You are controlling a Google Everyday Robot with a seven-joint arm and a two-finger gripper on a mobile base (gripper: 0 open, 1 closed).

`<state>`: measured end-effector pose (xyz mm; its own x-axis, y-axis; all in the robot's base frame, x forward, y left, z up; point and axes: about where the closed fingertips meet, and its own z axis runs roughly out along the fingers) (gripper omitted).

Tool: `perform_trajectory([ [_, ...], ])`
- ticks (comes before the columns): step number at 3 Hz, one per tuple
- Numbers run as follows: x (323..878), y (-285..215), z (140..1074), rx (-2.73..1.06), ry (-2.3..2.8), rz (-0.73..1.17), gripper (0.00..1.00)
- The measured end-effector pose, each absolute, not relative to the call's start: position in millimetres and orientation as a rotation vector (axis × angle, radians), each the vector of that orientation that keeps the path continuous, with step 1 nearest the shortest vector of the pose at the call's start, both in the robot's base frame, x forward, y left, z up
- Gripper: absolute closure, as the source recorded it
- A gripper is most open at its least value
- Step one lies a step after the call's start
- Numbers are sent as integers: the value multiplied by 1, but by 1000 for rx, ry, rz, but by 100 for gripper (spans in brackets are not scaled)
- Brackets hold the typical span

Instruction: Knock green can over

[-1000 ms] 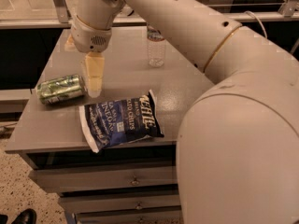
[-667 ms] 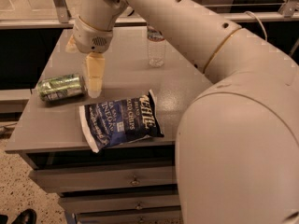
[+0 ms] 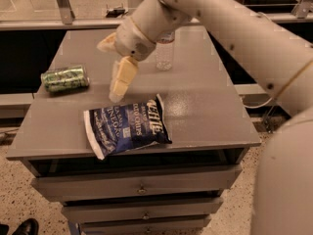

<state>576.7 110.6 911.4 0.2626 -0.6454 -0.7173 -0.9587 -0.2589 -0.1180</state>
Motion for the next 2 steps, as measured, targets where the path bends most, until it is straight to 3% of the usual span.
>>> perform_trajectory([
  [1,584,69,921,-1836,1500,759,0],
  [2,584,69,921,-1836,1500,759,0],
])
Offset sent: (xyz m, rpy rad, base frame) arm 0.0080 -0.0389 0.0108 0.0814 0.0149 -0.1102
